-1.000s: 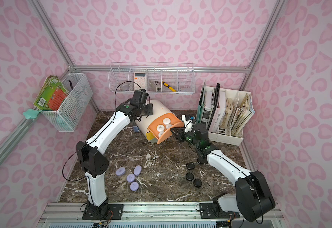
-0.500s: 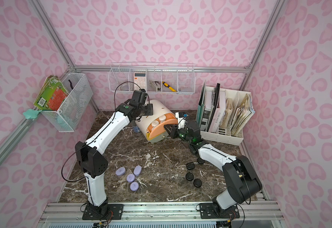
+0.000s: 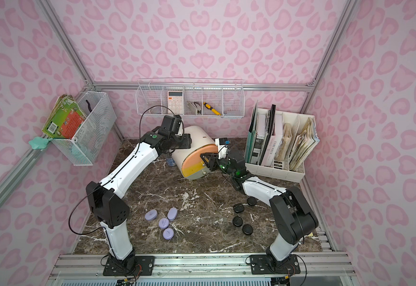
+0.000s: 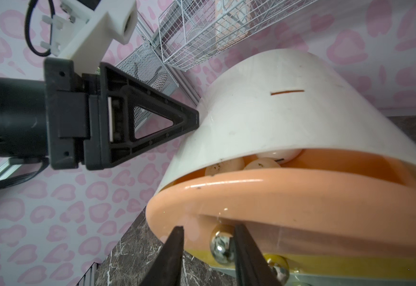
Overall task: Put the bluetooth earphones in the drawer according to color
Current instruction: Close the drawer in the storage box.
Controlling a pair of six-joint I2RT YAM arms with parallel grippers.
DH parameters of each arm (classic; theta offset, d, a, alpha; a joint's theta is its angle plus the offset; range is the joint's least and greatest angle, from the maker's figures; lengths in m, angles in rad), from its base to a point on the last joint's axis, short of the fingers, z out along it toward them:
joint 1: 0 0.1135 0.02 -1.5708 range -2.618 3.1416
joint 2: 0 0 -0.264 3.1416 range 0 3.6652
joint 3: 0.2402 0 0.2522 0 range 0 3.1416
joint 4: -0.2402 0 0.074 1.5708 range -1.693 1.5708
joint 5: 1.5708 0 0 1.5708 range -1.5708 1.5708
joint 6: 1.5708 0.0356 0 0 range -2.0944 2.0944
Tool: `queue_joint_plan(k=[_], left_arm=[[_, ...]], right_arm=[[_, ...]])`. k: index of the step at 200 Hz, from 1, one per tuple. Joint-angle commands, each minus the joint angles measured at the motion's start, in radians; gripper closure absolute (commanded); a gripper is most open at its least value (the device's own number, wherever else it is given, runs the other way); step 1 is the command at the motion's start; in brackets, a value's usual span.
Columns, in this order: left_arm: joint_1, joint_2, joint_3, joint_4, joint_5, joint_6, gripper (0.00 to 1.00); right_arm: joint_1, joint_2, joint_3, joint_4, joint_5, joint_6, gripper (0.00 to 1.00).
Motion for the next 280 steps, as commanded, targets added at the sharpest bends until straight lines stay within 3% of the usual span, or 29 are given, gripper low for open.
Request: queue_joint_plan(k=[1,27,75,121,176,225,254,280], left_arm=[[0.000,-0.066,-0.058,-0.010,0.073,-0.016,0.33],[-0.002,-0.158,-0.170,0.055,0.089,-0.040,0.22],[-0.002,-0.316,-0.406,0.167,0.106,-0.098,0.14],[-0.005,-0.510,-0.718,0.281,0.019,-0.152,0.12],[-0.009,-0.669,-1.021,0.499,-0.041,-0.166,0.12],[-0.010,-0.707,-1.130,0.626,-0.021,-0.155,0.12],[-0.010,-0.696,-1.136,0.643,-0.003,-0.145,0.10],[-0.010,-0.661,-1.091,0.618,0.013,-0.150,0.01]], right_arm=[[-0.003,-0.047,-0.037,-0.053,0.010,-0.034,0.61],[-0.023,-0.071,-0.076,-0.047,0.009,-0.028,0.60],[-0.024,0.010,-0.002,-0.015,-0.023,0.007,0.61],[-0.010,0.083,0.067,0.001,-0.037,0.040,0.62],[-0.005,-0.013,-0.053,-0.005,0.006,0.024,0.59],[-0.031,-0.015,-0.180,0.057,0.022,0.039,0.56],[-0.033,0.053,-0.152,0.090,0.003,0.057,0.56],[-0.030,0.102,-0.100,0.085,-0.009,0.063,0.55]])
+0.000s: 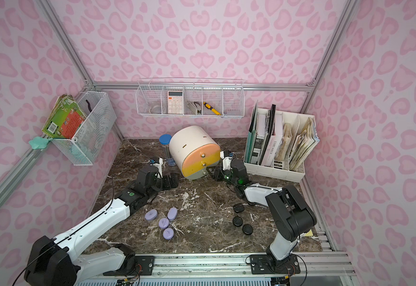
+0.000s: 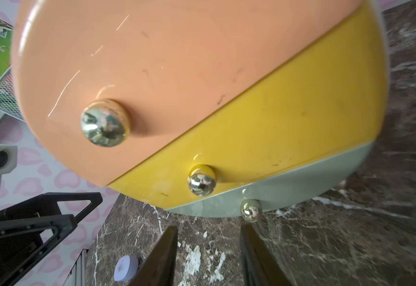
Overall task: Put the bluetooth earphones in the drawer according to color
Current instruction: Close the drawer in the storage box, then open the drawer in the storage box.
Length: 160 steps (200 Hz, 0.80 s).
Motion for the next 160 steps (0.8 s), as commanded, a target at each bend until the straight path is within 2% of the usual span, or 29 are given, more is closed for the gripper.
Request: queue_joint_plan(k=[1,41,63,96,127,160], left_arm=[[0.001,0.027,0.044,0.017,0.027,0.006,0.01],[-0.007,0.151,0.208,-0.077,-0.013,0.020,0.01],[-0.007,0.209,0.256,-0.077,-0.016,0.047,0.01],[-0.006,0.278,0.313,-0.090,-0.090,0.068,0.02],[-0.006,0.286,0.337,-0.106,-0.133,0.062,0.03],[-0.009,0.241,0.311,-0.108,-0.058,0.031,0.03]], right_arm=[[0.002,0.031,0.040,0.048,-0.017,0.012,0.55],[0.002,0.064,0.086,0.039,-0.010,0.017,0.55],[0.001,0.076,0.092,0.044,-0.010,0.022,0.55],[0.002,0.084,0.090,0.058,-0.018,0.030,0.54],[0.003,0.084,0.086,0.064,-0.024,0.036,0.54],[0.010,0.095,0.107,0.064,-0.027,0.042,0.54]])
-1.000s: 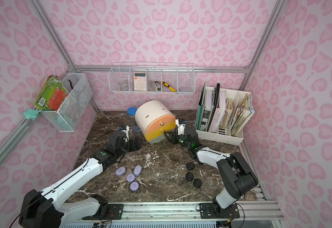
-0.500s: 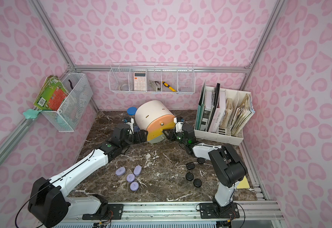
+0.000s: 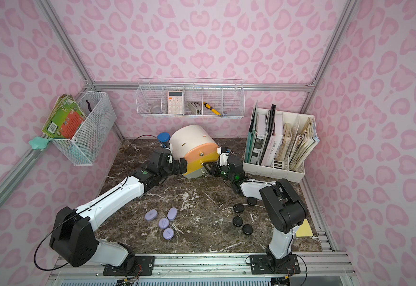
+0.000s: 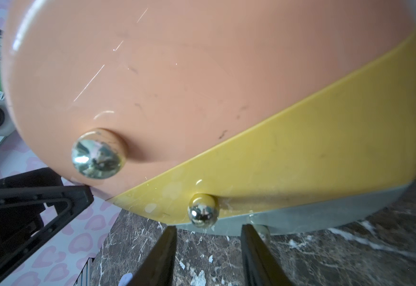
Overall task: Put the bluetooth earphones in the drawer according to color
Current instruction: Open the drawer in the storage box.
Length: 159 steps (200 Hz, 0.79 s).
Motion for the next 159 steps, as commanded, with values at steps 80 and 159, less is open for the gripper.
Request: queue_joint_plan(k=[80,159], left_arm=[[0.002,-0.005,0.000,-0.001,0.032,-0.006,0.03],[0.003,0.014,0.032,-0.050,-0.006,-0.033,0.03]], right_arm=[[0.049,0.062,0.106,-0.038,0.051,0.015,0.61],[0.065,0.070,0.139,-0.106,0.122,0.018,0.71]])
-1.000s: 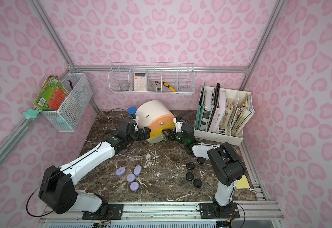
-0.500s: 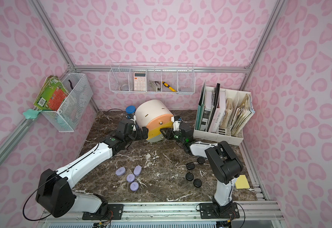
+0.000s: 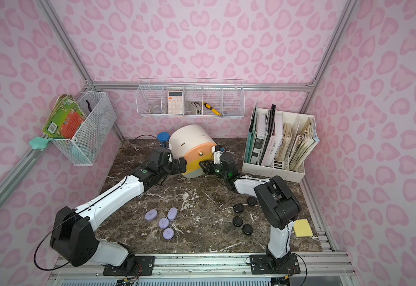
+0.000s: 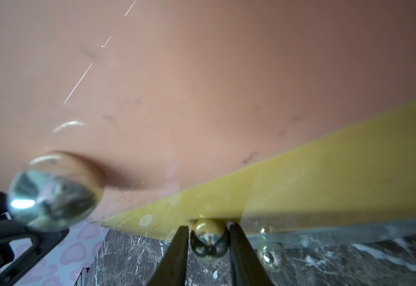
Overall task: Put the bluetooth earphones in the drawer according to color
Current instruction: Open the drawer in the storage box.
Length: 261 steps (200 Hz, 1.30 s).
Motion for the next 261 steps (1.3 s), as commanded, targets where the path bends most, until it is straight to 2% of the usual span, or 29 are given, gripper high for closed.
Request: queue_joint_plan(k=[1,82,103,132,261], left_arm=[[0.002,0.001,0.006,-0.013,-0.011,-0.006,0.03],[0.001,0.010,0.016,-0.013,-0.016,-0.009,0.03],[0.002,0.014,0.024,-0.013,-0.020,-0.010,0.03],[0.002,0.026,0.040,-0.018,-0.023,-0.010,0.03],[0.004,0.043,0.062,-0.033,-0.043,-0.018,0.03]], right_arm=[[0.008,0.005,0.020,-0.005,0.035,0.002,0.71],[0.026,0.018,0.062,-0.083,0.114,0.004,0.72],[0.032,0.009,0.059,-0.093,0.134,0.001,0.81],[0.044,-0.026,0.032,-0.100,0.156,-0.011,0.85],[0.075,-0.329,-0.295,-0.083,0.161,-0.040,0.85]])
